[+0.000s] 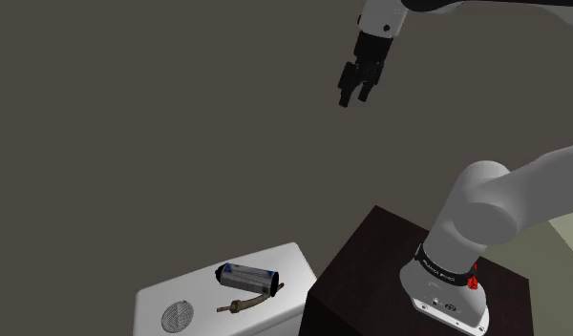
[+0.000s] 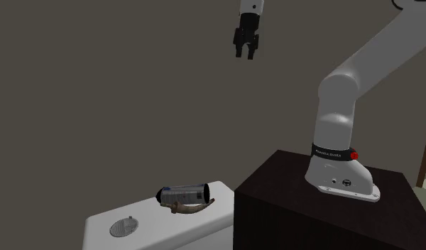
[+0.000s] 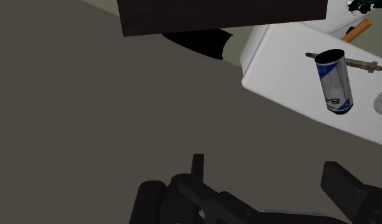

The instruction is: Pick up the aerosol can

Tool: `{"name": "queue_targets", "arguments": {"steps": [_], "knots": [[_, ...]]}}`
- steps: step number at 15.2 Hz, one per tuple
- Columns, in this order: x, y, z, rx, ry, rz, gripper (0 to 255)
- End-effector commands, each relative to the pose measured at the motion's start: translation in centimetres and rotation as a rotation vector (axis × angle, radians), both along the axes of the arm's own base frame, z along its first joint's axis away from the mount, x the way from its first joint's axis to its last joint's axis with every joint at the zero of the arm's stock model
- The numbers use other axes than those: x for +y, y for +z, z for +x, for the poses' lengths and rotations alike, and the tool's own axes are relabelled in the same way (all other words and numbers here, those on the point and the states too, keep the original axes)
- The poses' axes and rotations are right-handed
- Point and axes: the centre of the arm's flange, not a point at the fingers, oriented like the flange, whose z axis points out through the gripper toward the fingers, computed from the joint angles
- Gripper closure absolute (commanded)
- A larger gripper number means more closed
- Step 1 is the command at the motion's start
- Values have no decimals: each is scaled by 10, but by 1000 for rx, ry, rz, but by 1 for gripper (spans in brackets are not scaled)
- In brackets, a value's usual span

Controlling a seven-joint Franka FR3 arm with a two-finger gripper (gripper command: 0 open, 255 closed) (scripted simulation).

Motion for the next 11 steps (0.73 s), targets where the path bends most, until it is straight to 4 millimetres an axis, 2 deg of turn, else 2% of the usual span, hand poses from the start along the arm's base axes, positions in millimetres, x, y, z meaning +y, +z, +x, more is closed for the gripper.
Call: {"name": "queue_targets", "arguments": {"steps": [1, 11], "knots": [[0, 0, 0, 0, 0, 0, 0], [78, -97, 59, 69, 114, -36, 0]]}}
